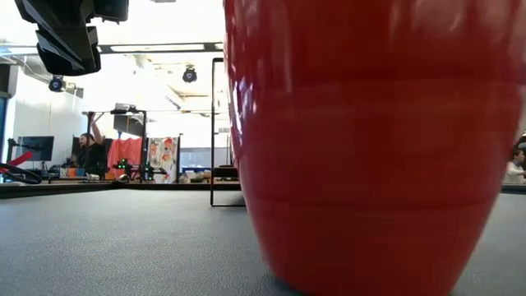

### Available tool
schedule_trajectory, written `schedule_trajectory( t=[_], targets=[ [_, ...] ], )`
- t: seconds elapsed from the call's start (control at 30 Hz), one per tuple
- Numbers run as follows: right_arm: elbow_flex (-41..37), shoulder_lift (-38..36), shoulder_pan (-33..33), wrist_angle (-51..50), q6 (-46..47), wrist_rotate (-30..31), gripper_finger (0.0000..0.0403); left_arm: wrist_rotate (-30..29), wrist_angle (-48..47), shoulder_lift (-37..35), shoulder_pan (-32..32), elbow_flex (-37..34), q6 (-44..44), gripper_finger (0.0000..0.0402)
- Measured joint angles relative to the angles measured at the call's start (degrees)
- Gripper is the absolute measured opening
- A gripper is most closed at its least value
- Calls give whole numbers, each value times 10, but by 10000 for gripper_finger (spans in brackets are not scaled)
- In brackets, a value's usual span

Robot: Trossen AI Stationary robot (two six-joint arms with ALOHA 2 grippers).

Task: Place coffee mugs
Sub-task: Put the green mug on the shelf

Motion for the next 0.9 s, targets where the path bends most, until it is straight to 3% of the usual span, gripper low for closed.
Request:
schedule_trajectory(
  t=[0.4, 0.63, 0.9],
  targets=[
    [-1, -28, -4, -80, 13, 4, 12, 0, 0, 0, 0, 0, 0, 29],
    [-1, -45, -4, -192, 33, -2, 12, -1, 0, 0, 0, 0, 0, 29],
    [-1, -115, -4, -291, 50, -2, 12, -1, 0, 0, 0, 0, 8, 29]
  ],
)
